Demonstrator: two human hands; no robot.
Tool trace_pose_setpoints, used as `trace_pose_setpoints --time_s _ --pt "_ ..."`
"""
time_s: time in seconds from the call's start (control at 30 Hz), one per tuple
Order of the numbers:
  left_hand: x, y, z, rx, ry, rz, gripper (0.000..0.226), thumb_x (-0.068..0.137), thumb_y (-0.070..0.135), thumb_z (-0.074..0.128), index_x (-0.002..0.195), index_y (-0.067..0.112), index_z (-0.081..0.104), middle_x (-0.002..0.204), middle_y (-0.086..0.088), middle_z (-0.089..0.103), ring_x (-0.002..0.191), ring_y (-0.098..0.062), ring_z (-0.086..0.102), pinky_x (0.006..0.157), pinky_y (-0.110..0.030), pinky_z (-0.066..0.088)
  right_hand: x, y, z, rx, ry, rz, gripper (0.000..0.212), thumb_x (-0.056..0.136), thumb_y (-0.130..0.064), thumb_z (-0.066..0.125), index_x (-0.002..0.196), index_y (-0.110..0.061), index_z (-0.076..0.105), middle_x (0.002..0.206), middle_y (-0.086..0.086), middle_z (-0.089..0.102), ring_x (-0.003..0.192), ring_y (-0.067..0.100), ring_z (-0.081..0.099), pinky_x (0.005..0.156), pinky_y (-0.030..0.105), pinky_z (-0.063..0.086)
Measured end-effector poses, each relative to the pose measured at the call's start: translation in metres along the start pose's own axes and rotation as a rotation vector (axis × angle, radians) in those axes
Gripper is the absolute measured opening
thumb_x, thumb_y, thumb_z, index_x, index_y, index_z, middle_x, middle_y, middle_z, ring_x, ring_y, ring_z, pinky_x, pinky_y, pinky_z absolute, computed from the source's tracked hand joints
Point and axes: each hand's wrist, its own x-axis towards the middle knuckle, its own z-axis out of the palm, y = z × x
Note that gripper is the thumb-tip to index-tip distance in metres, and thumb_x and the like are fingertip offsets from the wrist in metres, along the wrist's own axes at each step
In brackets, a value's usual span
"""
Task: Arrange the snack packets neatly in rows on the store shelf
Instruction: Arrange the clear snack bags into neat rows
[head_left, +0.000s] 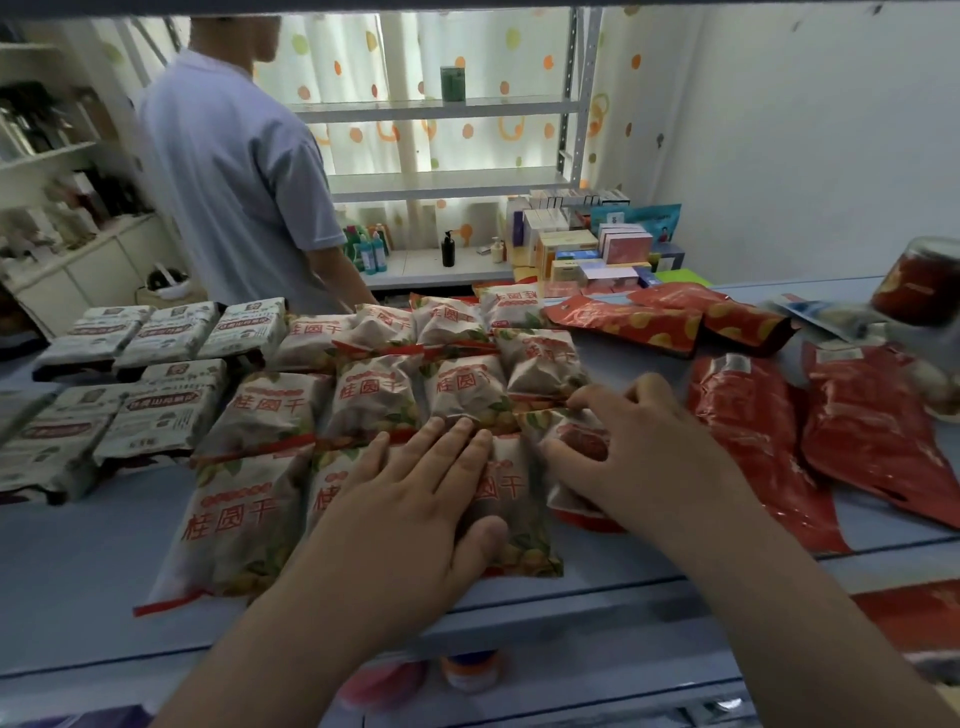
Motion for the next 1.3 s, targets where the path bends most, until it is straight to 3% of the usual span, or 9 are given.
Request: trace_pose_setpoints --time_s 0.13,0.27,0.37,0.53,0.7,0.77,0.87,1.03,1.3 --pt "0.0 0.001 -0.002 -0.046 0.021 -0.011 0.082 0.08 0.073 -0.016 0.155 0.039 -0.007 0.162 0.017 -0.01 0.148 -0.005 -0.013 0.122 -0.04 0.001 -0.009 -0.003 0.004 -0.065 0.023 0.021 0.066 0.087 -0.073 0.023 0.14 -0.039 0.043 0.121 -0.001 0.032 0.118 0.023 0.044 0.088 0.036 0.048" --pt "-0.002 0.0 -0.009 -0.096 0.042 0.003 0.075 0.081 0.069 -0.012 0.152 0.046 -0.006 0.162 0.019 -0.007 0.149 -0.004 -0.01 0.122 -0.039 0.003 -0.017 -0.003 0.009 -0.024 0.094 -0.14 0.051 0.101 -0.049 0.027 0.147 -0.031 0.042 0.147 -0.005 0.037 0.138 0.016 0.029 0.111 0.027 0.027" --pt "0.001 0.0 -0.011 -0.098 0.07 0.023 0.073 0.084 0.064 -0.006 0.154 0.044 0.005 0.163 0.018 0.001 0.149 -0.005 -0.004 0.122 -0.039 0.007 -0.018 0.0 0.023 -0.061 0.01 -0.213 0.062 0.1 -0.051 0.012 0.155 -0.026 0.025 0.162 -0.005 0.023 0.15 0.011 0.012 0.117 0.02 0.003" --pt "0.003 0.001 -0.008 -0.088 0.037 0.008 0.077 0.083 0.062 -0.004 0.155 0.039 0.009 0.163 0.015 0.005 0.15 -0.007 -0.001 0.123 -0.039 0.007 -0.019 0.001 0.035 -0.102 0.065 -0.203 0.07 0.095 -0.048 0.012 0.149 -0.015 0.04 0.155 0.007 0.039 0.146 0.021 0.028 0.119 0.038 0.026" --pt "0.004 -0.001 -0.01 -0.057 0.057 0.034 0.076 0.085 0.064 0.001 0.154 0.037 0.015 0.163 0.012 0.014 0.15 -0.01 0.011 0.121 -0.039 0.015 -0.018 -0.001 0.03 -0.13 0.0 -0.218 0.066 0.097 -0.051 0.006 0.156 -0.024 0.02 0.163 -0.001 0.019 0.15 0.014 0.01 0.123 0.031 0.01" --pt "0.005 -0.003 -0.018 -0.03 0.145 0.091 0.066 0.089 0.063 0.025 0.145 0.033 0.043 0.151 0.007 0.043 0.139 -0.015 0.041 0.11 -0.039 0.035 -0.019 -0.003 0.014 -0.087 -0.006 -0.198 0.058 0.101 -0.054 0.027 0.153 -0.031 0.026 0.16 -0.008 0.025 0.146 0.011 0.021 0.116 0.027 0.023" --pt "0.016 -0.009 -0.029 0.031 0.276 0.179 0.057 0.088 0.059 0.041 0.133 0.03 0.058 0.132 0.007 0.061 0.117 -0.018 0.06 0.092 -0.038 0.05 -0.013 -0.001 -0.013 -0.121 0.049 -0.25 0.048 0.095 -0.058 0.04 0.138 -0.037 0.045 0.138 -0.013 0.048 0.122 0.01 0.047 0.093 0.029 0.049" --pt "0.056 0.007 -0.06 0.175 0.219 0.266 0.056 0.087 0.061 0.032 0.132 0.035 0.05 0.124 0.01 0.061 0.109 -0.016 0.06 0.084 -0.037 0.054 0.013 0.027 -0.044 -0.26 0.033 -0.345 0.039 0.095 -0.053 0.044 0.129 -0.037 0.053 0.123 -0.01 0.058 0.11 0.012 0.055 0.079 0.03 0.051" --pt "0.148 0.05 -0.075 -0.006 0.101 0.147 0.033 0.09 0.05 0.046 0.118 0.035 0.055 0.108 0.009 0.065 0.09 -0.012 0.06 0.074 -0.031 0.051 0.081 0.107 -0.089 -0.309 0.048 -0.386 0.025 0.087 -0.049 0.052 0.105 -0.035 0.063 0.094 -0.011 0.06 0.089 0.012 0.057 0.071 0.032 0.047"
